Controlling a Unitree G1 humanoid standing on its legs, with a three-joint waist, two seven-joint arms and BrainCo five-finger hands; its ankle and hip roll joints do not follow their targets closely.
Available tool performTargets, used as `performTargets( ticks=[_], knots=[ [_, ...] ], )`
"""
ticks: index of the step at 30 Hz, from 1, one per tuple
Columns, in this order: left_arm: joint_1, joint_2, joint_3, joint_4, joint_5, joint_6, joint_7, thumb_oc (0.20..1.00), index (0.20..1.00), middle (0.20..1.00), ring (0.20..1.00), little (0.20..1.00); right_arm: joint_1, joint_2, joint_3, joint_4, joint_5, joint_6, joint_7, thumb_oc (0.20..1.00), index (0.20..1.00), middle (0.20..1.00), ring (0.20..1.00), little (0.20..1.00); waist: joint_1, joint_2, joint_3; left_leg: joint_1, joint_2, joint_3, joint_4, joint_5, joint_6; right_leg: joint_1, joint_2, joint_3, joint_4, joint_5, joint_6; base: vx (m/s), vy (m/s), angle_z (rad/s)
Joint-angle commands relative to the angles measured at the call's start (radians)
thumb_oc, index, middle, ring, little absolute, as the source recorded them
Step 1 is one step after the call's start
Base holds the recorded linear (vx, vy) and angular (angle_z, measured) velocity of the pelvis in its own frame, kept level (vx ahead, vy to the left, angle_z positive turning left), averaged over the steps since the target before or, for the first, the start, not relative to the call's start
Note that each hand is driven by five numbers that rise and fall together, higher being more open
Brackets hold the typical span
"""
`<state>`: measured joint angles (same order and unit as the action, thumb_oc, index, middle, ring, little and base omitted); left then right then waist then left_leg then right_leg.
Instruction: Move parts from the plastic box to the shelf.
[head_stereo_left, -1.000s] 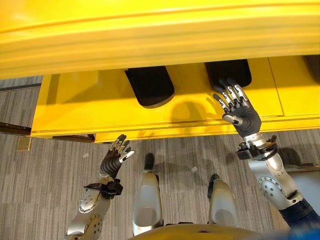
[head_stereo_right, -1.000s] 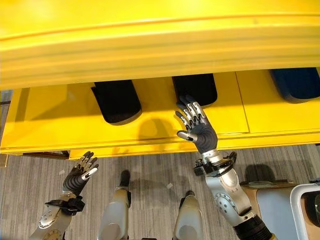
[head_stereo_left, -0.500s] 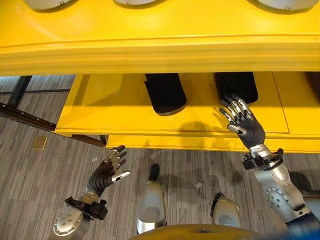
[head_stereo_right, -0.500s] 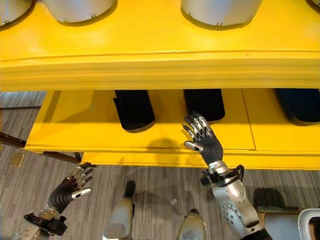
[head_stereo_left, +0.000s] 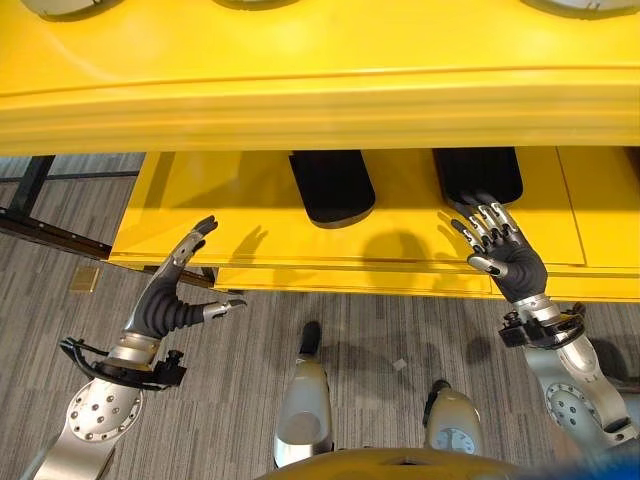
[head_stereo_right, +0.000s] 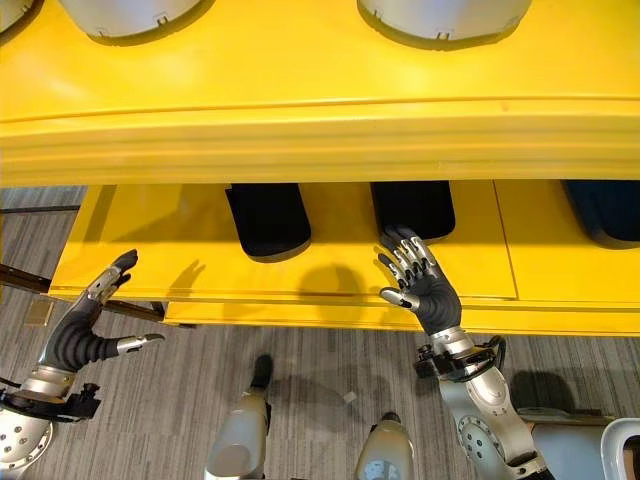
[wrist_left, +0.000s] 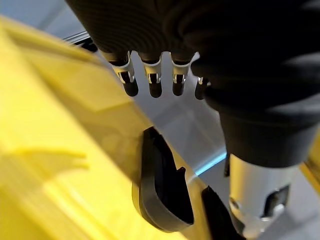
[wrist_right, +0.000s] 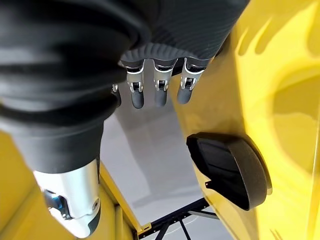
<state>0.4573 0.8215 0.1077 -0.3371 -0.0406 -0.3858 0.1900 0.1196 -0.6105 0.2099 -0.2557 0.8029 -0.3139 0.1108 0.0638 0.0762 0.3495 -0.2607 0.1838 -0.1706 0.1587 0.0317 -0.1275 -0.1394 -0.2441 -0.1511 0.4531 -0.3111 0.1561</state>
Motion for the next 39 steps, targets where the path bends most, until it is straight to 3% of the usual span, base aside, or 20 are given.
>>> performTargets(
  ticks=[1, 8, 23, 30, 39],
  knots=[
    [-0.037, 0.037, -0.004, -0.048, 0.187, -0.064, 0.111, 1.000, 1.000, 1.000, 1.000, 1.000, -0.047, -0.021, 0.010, -0.029, 0.029, -0.078, -0.002, 1.000, 1.000, 1.000, 1.000, 1.000, -0.014, -0.021, -0.055, 0.013, 0.081, 0.028, 0.014, 0.079, -0.044, -0.072, -0.005, 0.031, 0.049, 0.124, -0.001, 0.00, 0.026, -0.05],
    [-0.213, 0.005, -0.111, -0.040, 0.334, -0.053, 0.128, 1.000, 1.000, 1.000, 1.000, 1.000, -0.016, -0.004, -0.032, -0.038, -0.017, -0.081, -0.018, 1.000, 1.000, 1.000, 1.000, 1.000, -0.050, -0.032, -0.071, 0.011, 0.089, 0.055, 0.015, 0.072, -0.049, -0.101, 0.002, 0.064, 0.052, 0.131, -0.004, 0.00, 0.031, -0.12],
    [-0.519, -0.098, -0.223, 0.104, 0.456, 0.000, 0.163, 1.000, 1.000, 1.000, 1.000, 1.000, -0.032, 0.057, -0.060, -0.046, 0.006, -0.054, -0.021, 1.000, 1.000, 1.000, 1.000, 1.000, -0.103, -0.055, -0.084, -0.012, 0.096, 0.097, 0.049, 0.052, -0.063, -0.158, 0.015, 0.126, 0.059, 0.149, -0.005, 0.00, 0.024, -0.14],
    [-0.589, -0.144, -0.247, 0.160, 0.454, 0.025, 0.178, 1.000, 1.000, 1.000, 1.000, 1.000, -0.035, 0.074, -0.073, -0.049, -0.001, -0.048, -0.033, 1.000, 1.000, 1.000, 1.000, 1.000, -0.115, -0.063, -0.072, -0.020, 0.097, 0.110, 0.072, 0.043, -0.064, -0.178, 0.019, 0.149, 0.064, 0.154, -0.005, 0.00, 0.026, -0.11],
    [-0.684, -0.265, -0.246, 0.237, 0.288, 0.060, 0.220, 1.000, 1.000, 1.000, 1.000, 1.000, -0.044, 0.093, -0.075, -0.047, -0.022, -0.041, -0.064, 1.000, 1.000, 1.000, 1.000, 1.000, -0.133, -0.074, -0.074, -0.032, 0.105, 0.123, 0.092, 0.037, -0.066, -0.201, 0.025, 0.173, 0.067, 0.166, -0.009, 0.00, 0.009, -0.05]
  ],
)
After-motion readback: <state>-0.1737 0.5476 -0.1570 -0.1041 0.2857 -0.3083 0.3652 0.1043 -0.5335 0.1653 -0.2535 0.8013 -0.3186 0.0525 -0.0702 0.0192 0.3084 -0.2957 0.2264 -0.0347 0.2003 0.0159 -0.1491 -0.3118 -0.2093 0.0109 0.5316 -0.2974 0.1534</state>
